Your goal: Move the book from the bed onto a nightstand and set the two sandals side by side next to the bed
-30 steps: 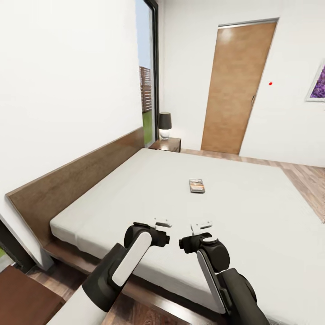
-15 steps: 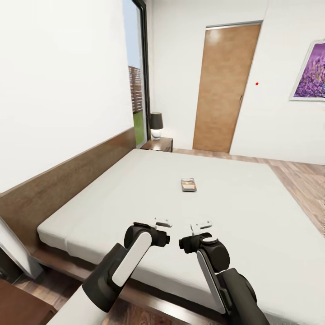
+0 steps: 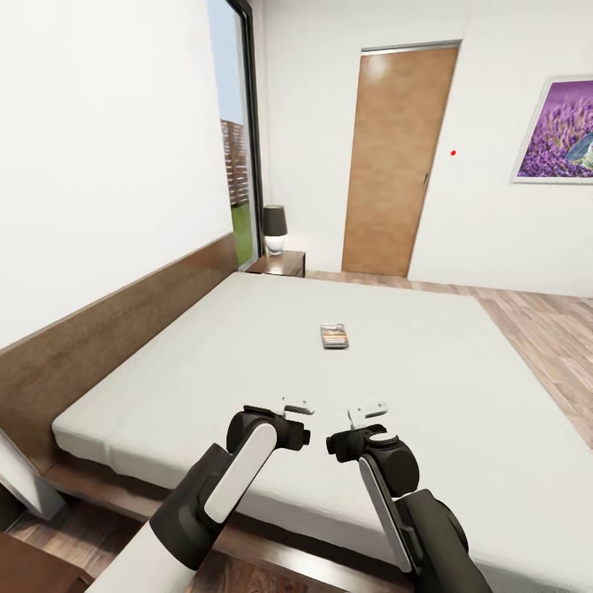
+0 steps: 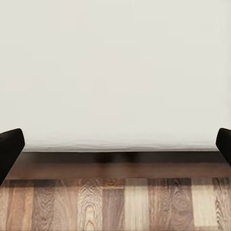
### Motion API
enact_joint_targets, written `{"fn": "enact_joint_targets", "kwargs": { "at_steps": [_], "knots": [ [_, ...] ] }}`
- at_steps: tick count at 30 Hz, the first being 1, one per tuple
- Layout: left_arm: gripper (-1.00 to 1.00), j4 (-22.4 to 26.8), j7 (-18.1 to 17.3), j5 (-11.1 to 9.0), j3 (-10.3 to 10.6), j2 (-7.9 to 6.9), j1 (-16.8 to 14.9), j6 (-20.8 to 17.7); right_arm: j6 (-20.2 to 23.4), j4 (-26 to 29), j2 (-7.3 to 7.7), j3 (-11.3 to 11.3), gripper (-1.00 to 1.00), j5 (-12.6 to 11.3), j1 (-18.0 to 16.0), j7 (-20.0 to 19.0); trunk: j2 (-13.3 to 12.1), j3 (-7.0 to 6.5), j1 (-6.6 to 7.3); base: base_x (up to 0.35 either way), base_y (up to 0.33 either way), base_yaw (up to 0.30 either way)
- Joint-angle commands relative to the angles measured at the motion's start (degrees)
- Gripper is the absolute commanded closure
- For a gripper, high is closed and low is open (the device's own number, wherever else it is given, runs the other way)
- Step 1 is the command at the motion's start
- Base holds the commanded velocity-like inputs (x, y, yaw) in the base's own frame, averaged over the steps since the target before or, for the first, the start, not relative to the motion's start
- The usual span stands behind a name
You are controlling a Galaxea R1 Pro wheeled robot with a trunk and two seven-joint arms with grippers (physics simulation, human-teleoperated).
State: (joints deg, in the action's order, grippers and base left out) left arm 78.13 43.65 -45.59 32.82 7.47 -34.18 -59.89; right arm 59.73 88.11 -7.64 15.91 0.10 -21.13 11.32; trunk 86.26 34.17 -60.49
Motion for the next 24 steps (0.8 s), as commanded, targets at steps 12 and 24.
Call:
{"fn": "enact_joint_targets", "kwargs": {
  "at_steps": [12, 24],
  "knots": [
    [-1.0, 0.01, 0.57, -0.55, 0.05, 0.0, -0.03, -0.11, 0.27, 0.04, 0.0, 0.01, -1.0, -0.01, -0.05, 0.19, 0.03, 0.01, 0.0, 0.0, 0.0, -0.036],
    [-1.0, 0.01, 0.56, -0.55, 0.05, 0.0, -0.04, -0.11, 0.27, 0.2, 0.0, -0.01, -1.0, -0.01, -0.05, 0.19, 0.03, -0.37, 0.0, 0.0, 0.0, -0.131]
  ]
}}
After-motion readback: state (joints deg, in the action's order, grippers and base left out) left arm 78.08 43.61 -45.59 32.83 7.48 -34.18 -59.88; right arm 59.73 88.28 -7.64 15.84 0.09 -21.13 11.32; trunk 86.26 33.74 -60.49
